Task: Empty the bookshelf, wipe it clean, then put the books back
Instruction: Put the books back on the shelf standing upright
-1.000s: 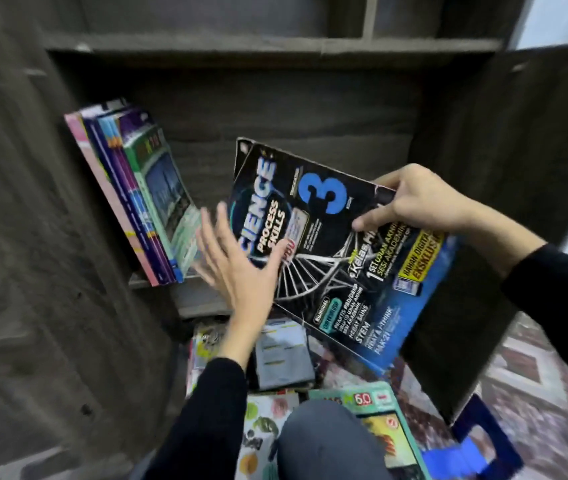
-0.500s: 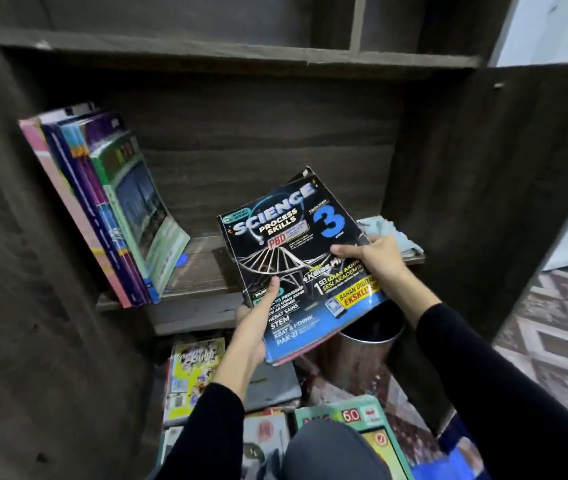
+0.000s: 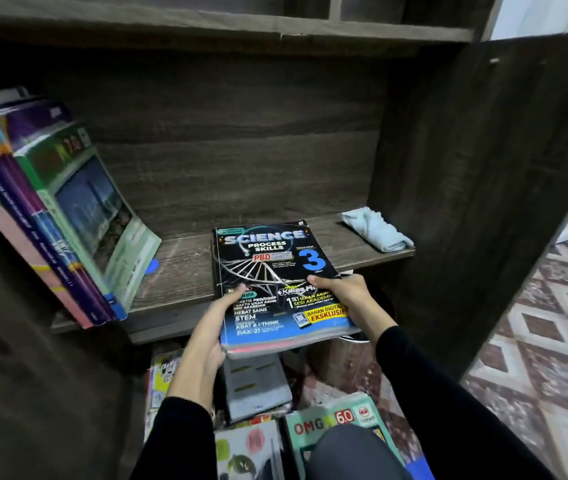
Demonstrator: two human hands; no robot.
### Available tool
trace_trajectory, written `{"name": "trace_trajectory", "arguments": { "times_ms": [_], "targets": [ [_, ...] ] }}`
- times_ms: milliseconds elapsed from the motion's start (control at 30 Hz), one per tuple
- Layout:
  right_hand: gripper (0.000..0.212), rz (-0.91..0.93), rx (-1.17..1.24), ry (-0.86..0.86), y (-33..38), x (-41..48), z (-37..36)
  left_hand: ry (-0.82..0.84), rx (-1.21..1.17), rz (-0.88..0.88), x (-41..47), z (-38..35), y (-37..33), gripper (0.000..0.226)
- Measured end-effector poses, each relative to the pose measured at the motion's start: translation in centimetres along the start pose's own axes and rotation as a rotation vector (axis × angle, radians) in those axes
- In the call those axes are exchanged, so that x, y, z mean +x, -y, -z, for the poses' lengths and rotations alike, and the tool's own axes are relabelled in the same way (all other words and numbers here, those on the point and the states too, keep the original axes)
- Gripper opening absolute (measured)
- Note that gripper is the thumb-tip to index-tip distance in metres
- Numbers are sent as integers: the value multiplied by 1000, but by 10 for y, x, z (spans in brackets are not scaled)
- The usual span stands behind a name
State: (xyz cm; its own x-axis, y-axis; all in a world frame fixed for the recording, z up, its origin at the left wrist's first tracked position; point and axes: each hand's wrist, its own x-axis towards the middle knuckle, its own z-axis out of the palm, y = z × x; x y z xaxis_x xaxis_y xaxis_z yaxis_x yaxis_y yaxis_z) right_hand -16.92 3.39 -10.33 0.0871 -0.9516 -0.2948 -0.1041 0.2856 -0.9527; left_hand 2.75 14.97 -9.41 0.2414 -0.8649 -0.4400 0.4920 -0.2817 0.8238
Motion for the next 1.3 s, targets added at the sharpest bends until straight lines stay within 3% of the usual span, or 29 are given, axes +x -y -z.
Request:
{"name": "trace_trajectory", "arguments": {
  "times_ms": [67,133,200,267,333,400,467,533,600,767,867,967,1067,1167,1300],
  "targets": [
    [82,-17,-31,1,0,8,-5,30,-82,25,2,1,0,28],
    [90,-33,-134,12,4,14,-6,63,-172,48,2,0,1,28],
    [85,-21,-252,11,8,14,-4,96,-179,99,3,-4,4,30],
    [72,31,-407,-6,12,4,-2,123,-156,133,3,-6,5,32],
    [77,103,-683,-74,11,-2,-4,125,-127,134,5,-6,5,33],
    [69,365,-960,-228,8,-11,-8,94,-109,127,7,-5,5,31],
    [41,789,-1032,-310,1,-23,-12,78,-108,121,6,-7,4,28],
    [31,1172,-992,-214,-16,-32,-16,67,-120,123,5,-9,3,26],
    [28,1307,-1026,-96,-31,-43,-18,60,-147,113,4,-12,1,24],
    [35,1355,-927,-86,-29,-54,-7,73,-202,51,-3,-22,-9,17],
    [58,1449,-1092,-142,-29,-51,-6,98,-230,21,-6,-27,-15,22],
    [67,1451,-1168,-232,-19,-40,-7,126,-233,-12,-10,-36,-20,38],
    [52,1504,-1046,-375,11,-37,-7,182,-276,-106,-13,-47,-26,46],
    [42,1565,-977,-463,40,-40,-7,136,-375,-162,-7,-53,-26,66],
    [39,1413,-703,-428,73,-57,-6,-23,-222,44,3,-73,2,76]
  ]
}}
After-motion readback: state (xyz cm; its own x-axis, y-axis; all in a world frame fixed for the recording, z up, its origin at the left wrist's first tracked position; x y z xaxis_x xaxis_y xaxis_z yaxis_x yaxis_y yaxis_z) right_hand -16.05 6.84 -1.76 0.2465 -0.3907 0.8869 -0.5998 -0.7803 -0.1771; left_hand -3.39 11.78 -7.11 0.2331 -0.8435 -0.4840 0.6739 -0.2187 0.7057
